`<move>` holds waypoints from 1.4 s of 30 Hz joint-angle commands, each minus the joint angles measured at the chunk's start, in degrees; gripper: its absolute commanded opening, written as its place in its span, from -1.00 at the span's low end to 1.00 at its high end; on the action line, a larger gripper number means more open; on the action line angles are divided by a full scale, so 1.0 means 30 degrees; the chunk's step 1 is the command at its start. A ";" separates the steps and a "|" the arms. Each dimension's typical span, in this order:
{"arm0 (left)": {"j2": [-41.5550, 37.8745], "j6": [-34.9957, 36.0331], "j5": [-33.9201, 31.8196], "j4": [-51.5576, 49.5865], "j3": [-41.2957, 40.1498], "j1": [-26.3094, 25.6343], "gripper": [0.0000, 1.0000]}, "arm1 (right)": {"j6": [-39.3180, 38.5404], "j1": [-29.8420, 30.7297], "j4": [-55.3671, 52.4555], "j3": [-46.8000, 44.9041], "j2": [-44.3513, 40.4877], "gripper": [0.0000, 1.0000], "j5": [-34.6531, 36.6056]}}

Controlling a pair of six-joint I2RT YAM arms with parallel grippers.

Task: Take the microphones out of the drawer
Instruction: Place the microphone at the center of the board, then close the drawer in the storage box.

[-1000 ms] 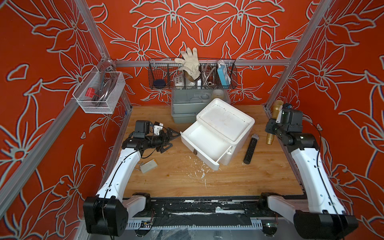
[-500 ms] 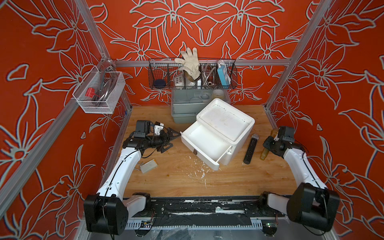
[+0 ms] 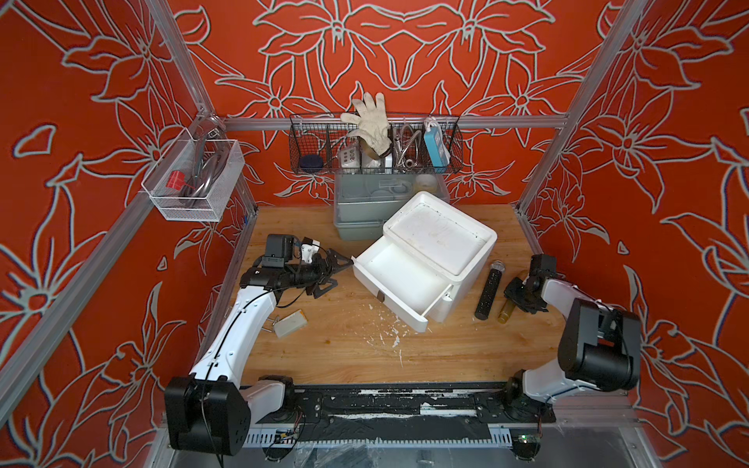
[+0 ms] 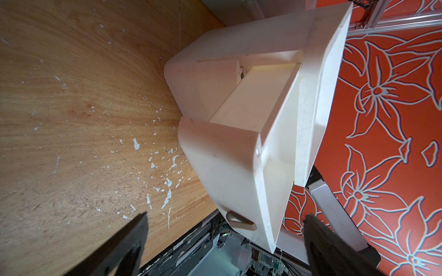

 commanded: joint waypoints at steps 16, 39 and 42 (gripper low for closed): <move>-0.0285 0.0021 0.0053 0.0212 -0.0371 -0.0088 1.00 | 0.0026 -0.0113 -0.0310 -0.0082 0.0851 -0.01 -0.1174; -0.3351 -0.1624 -0.0405 0.0013 -0.3221 -0.1529 -0.70 | 0.1571 -0.0040 -0.2182 0.4669 -0.4645 0.96 -0.7199; -0.3421 -0.2783 -0.0886 0.1274 -0.4056 -0.2847 -1.00 | 0.1724 0.0542 -0.2162 0.6133 -0.4439 0.99 -0.7902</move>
